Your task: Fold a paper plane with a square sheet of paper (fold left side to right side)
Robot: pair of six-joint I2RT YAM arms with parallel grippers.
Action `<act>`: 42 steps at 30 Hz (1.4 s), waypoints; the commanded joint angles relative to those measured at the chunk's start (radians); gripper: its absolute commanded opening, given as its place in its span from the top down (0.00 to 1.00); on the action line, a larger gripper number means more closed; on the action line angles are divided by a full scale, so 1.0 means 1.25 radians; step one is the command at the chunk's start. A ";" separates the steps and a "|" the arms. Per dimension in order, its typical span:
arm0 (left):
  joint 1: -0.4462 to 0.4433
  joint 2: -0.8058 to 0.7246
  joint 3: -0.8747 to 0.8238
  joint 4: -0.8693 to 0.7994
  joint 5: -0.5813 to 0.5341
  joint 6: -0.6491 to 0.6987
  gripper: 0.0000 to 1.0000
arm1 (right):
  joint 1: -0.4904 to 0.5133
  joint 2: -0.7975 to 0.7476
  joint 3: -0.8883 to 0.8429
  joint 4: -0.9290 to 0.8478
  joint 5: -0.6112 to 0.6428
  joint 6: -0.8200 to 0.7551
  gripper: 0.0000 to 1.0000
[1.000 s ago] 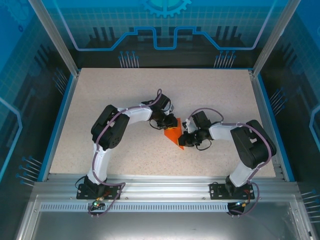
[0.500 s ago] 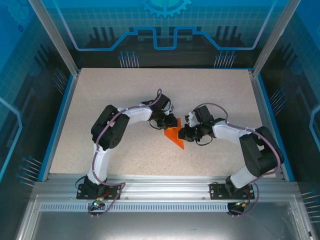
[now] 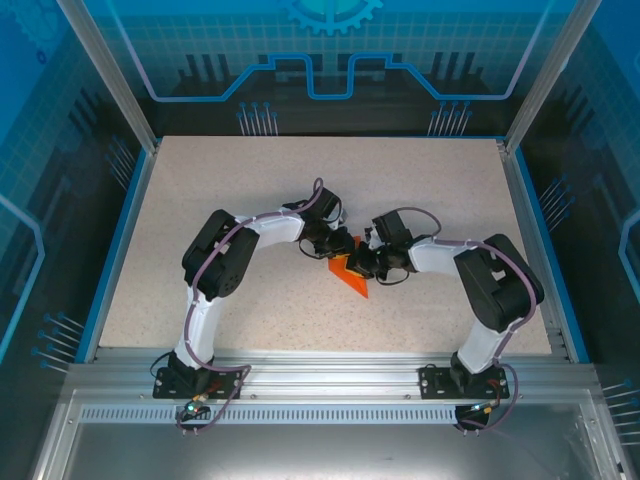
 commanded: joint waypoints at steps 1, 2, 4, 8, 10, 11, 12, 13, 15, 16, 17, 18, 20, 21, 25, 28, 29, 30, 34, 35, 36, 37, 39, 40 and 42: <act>-0.002 0.041 -0.020 -0.009 -0.048 -0.004 0.78 | 0.013 0.019 0.021 0.006 0.042 0.021 0.90; -0.001 0.042 -0.019 -0.009 -0.048 -0.004 0.78 | 0.014 0.023 0.020 0.000 0.049 0.022 0.91; -0.002 0.042 -0.020 -0.010 -0.051 -0.004 0.78 | 0.013 0.025 0.013 -0.008 0.057 0.021 0.91; -0.001 0.045 -0.019 -0.012 -0.056 -0.006 0.78 | 0.013 0.028 0.004 -0.054 0.070 0.010 0.91; -0.001 0.047 -0.019 -0.011 -0.058 -0.006 0.78 | 0.013 0.024 -0.010 -0.076 0.071 0.000 0.91; -0.001 0.048 -0.018 -0.013 -0.058 -0.007 0.78 | 0.013 0.019 -0.017 -0.087 0.070 -0.008 0.91; -0.001 0.049 -0.018 -0.014 -0.058 -0.006 0.78 | 0.014 0.014 -0.023 -0.098 0.072 -0.015 0.91; 0.000 0.049 -0.018 -0.013 -0.059 -0.006 0.78 | 0.013 0.008 -0.032 -0.112 0.073 -0.024 0.90; 0.001 0.052 -0.015 -0.017 -0.060 -0.006 0.78 | 0.013 -0.002 -0.043 -0.139 0.069 -0.042 0.90; 0.001 0.053 -0.016 -0.018 -0.062 -0.005 0.78 | 0.013 -0.004 -0.049 -0.150 0.062 -0.053 0.90; 0.002 0.055 -0.013 -0.021 -0.063 -0.004 0.78 | 0.012 -0.006 -0.053 -0.163 0.056 -0.063 0.90; 0.002 0.057 -0.014 -0.021 -0.064 -0.003 0.78 | 0.013 -0.009 -0.057 -0.174 0.053 -0.071 0.90; 0.004 0.058 -0.013 -0.023 -0.063 -0.005 0.79 | 0.013 -0.017 -0.070 -0.193 0.044 -0.089 0.90; 0.004 0.059 -0.014 -0.022 -0.064 -0.006 0.78 | 0.013 -0.020 -0.078 -0.199 0.040 -0.095 0.90; 0.005 0.060 -0.013 -0.025 -0.067 -0.005 0.78 | 0.013 -0.041 -0.114 -0.223 0.029 -0.119 0.90; 0.006 0.063 -0.013 -0.025 -0.067 -0.006 0.79 | 0.011 -0.064 -0.151 -0.227 0.028 -0.122 0.90; 0.006 0.063 -0.012 -0.024 -0.068 -0.006 0.78 | 0.012 -0.072 -0.162 -0.230 0.030 -0.123 0.90; 0.006 0.063 -0.013 -0.025 -0.068 -0.007 0.79 | 0.012 -0.081 -0.175 -0.230 0.031 -0.123 0.90; 0.007 0.061 -0.012 -0.027 -0.069 -0.007 0.78 | 0.008 -0.119 -0.220 -0.242 0.040 -0.124 0.90; 0.006 0.061 -0.013 -0.026 -0.070 -0.007 0.78 | 0.007 -0.127 -0.229 -0.242 0.042 -0.124 0.90; 0.007 0.060 -0.012 -0.027 -0.070 -0.007 0.78 | 0.004 -0.139 -0.241 -0.244 0.045 -0.124 0.90; 0.007 0.060 -0.013 -0.028 -0.070 -0.007 0.78 | 0.000 -0.149 -0.252 -0.246 0.045 -0.124 0.90; 0.007 0.060 -0.013 -0.028 -0.070 -0.007 0.78 | -0.009 -0.165 -0.274 -0.247 0.044 -0.127 0.90; 0.006 0.060 -0.013 -0.028 -0.070 -0.008 0.78 | -0.015 -0.172 -0.283 -0.246 0.042 -0.128 0.90; 0.007 0.059 -0.015 -0.027 -0.071 -0.007 0.78 | -0.026 -0.187 -0.299 -0.251 0.041 -0.133 0.90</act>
